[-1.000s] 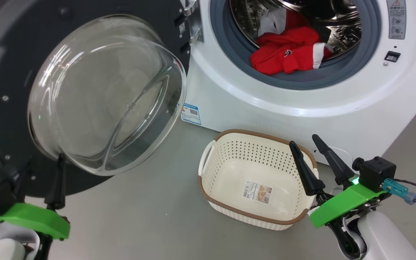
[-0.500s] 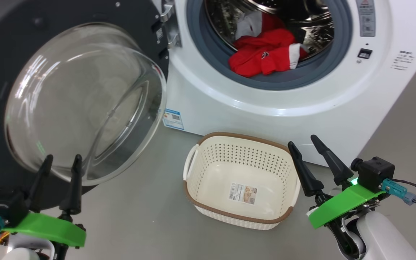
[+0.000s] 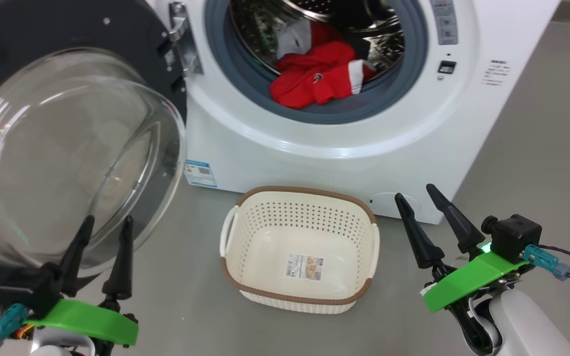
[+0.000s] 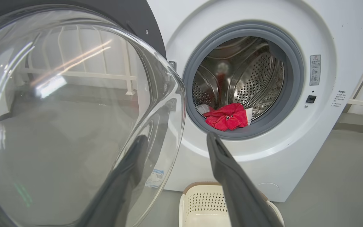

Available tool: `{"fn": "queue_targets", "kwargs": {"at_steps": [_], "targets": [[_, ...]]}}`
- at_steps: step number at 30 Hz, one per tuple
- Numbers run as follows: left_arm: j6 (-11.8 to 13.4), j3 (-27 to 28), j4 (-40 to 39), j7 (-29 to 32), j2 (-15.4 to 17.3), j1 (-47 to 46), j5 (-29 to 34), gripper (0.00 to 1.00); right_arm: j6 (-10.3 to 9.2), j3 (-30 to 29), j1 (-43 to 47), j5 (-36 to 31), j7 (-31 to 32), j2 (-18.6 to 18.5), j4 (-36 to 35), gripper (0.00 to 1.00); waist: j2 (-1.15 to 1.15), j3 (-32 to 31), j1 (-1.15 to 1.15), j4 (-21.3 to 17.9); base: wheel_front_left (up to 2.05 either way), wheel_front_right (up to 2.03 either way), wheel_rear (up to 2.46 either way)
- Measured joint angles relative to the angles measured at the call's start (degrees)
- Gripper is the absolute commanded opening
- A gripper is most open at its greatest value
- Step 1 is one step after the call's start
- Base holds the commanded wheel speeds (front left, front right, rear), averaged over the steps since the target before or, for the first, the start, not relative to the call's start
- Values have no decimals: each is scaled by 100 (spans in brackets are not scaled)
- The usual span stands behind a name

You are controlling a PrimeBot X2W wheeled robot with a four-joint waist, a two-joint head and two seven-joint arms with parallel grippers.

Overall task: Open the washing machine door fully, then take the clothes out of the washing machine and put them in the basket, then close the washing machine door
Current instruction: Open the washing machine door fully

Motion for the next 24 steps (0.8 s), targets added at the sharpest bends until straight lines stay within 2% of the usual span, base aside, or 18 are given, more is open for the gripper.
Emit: {"fn": "queue_targets", "kwargs": {"at_steps": [14, 24], "targets": [[191, 21, 132, -112, -216, 125, 166, 100, 0, -5, 5, -60, 0, -35, -5, 100, 0, -75, 0, -682, 0, 0, 0], [191, 266, 178, -163, -428, 299, 311, 100, 0, 4, 5, -97, 0, -78, -29, 100, 0, -90, 0, -1195, 0, 0, 0]]}}
